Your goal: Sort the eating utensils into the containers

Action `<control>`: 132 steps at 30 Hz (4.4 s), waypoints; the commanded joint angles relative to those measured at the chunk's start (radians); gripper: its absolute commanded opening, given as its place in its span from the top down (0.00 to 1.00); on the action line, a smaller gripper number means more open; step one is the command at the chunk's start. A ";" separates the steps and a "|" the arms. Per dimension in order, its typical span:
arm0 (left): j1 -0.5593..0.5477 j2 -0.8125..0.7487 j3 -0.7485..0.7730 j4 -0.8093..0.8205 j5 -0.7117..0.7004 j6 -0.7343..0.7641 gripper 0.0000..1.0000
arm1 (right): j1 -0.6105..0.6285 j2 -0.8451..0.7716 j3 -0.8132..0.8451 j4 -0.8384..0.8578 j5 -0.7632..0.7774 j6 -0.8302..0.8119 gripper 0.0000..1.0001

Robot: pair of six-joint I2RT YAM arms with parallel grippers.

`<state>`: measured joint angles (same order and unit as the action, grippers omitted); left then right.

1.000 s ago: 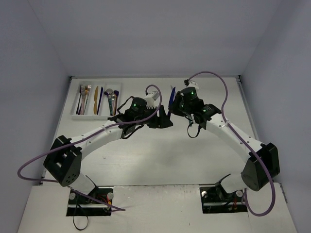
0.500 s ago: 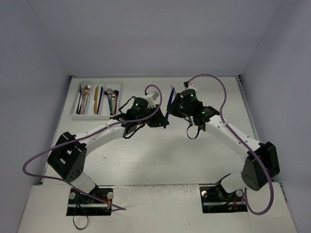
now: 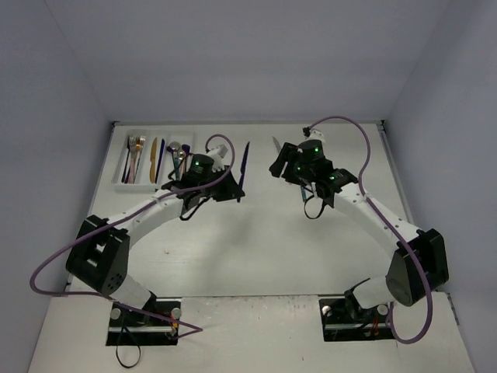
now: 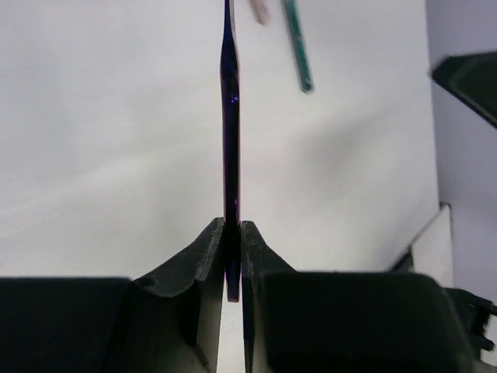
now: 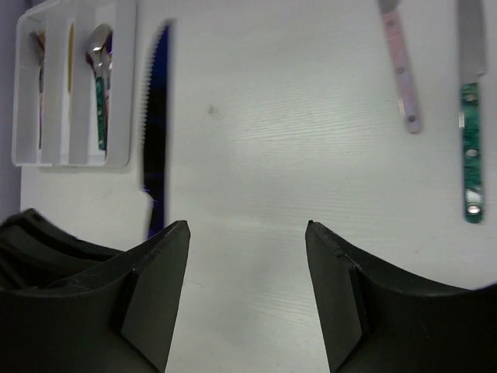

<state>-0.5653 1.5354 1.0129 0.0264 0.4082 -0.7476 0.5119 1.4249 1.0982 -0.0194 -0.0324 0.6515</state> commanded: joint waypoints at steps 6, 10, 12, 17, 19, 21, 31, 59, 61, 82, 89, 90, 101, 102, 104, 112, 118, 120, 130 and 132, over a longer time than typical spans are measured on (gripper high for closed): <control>0.444 -0.049 0.122 -0.216 0.133 0.228 1.00 | -0.200 -0.113 -0.069 -0.053 0.020 -0.145 0.39; 0.612 0.065 0.217 -0.269 0.166 0.308 1.00 | -0.217 -0.098 -0.079 -0.057 0.000 -0.166 0.39; 0.673 0.124 0.271 -0.291 0.176 0.327 1.00 | -0.220 -0.086 -0.078 -0.058 -0.020 -0.176 0.39; 0.739 0.313 0.448 -0.378 0.191 0.385 1.00 | -0.227 -0.059 -0.083 -0.059 -0.046 -0.193 0.39; 0.754 0.377 0.522 -0.413 0.201 0.398 1.00 | -0.231 -0.053 -0.083 -0.060 -0.053 -0.198 0.39; 0.762 0.421 0.591 -0.456 0.193 0.405 1.00 | -0.234 -0.049 -0.083 -0.060 -0.059 -0.202 0.39; 0.814 0.538 0.721 -0.581 0.131 0.417 0.74 | -0.239 -0.023 -0.092 -0.062 -0.055 -0.223 0.39; 0.404 -0.226 0.218 -0.537 -0.387 0.450 0.32 | -0.237 0.427 0.165 -0.076 0.169 -0.333 0.47; 0.348 -0.284 0.156 -0.536 -0.401 0.456 0.30 | -0.237 0.461 0.189 -0.077 0.167 -0.339 0.49; 0.080 -0.530 -0.071 -0.530 -0.470 0.338 0.28 | -0.239 0.673 0.358 -0.086 0.145 -0.336 0.97; -0.003 -0.509 -0.042 -0.474 -0.447 0.268 0.28 | -0.235 0.547 0.350 -0.092 0.138 -0.331 1.00; -0.014 -0.504 -0.044 -0.450 -0.436 0.257 0.28 | -0.233 0.506 0.343 -0.092 0.132 -0.326 1.00; -0.091 -0.378 -0.065 0.028 -0.204 0.015 0.28 | -0.114 0.161 0.215 -0.086 0.119 -0.134 1.00; -0.096 -0.358 -0.048 0.054 -0.193 0.000 0.28 | -0.092 0.134 0.205 -0.083 0.126 -0.125 1.00; -0.133 -0.304 -0.002 0.061 -0.192 0.006 0.29 | -0.059 0.078 0.182 -0.075 0.132 -0.083 1.00; -0.206 -0.182 0.116 0.091 -0.191 0.011 0.28 | 0.046 -0.066 0.086 0.008 0.127 0.033 1.00; -0.227 -0.130 0.147 0.118 -0.206 0.009 0.28 | 0.070 -0.121 0.041 0.065 0.111 0.079 1.00; -0.234 -0.115 0.152 0.117 -0.221 0.001 0.29 | 0.077 -0.132 0.029 0.085 0.105 0.097 1.00; -0.252 -0.085 0.160 0.118 -0.282 -0.007 0.65 | 0.096 -0.177 -0.016 0.136 0.078 0.145 1.00; -0.252 -0.097 0.151 0.117 -0.303 -0.004 0.82 | 0.098 -0.176 -0.020 0.138 0.082 0.143 1.00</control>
<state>-0.8113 1.4793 1.1172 0.0621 0.1511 -0.7509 0.6002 1.2880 1.0743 0.0156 0.0517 0.7690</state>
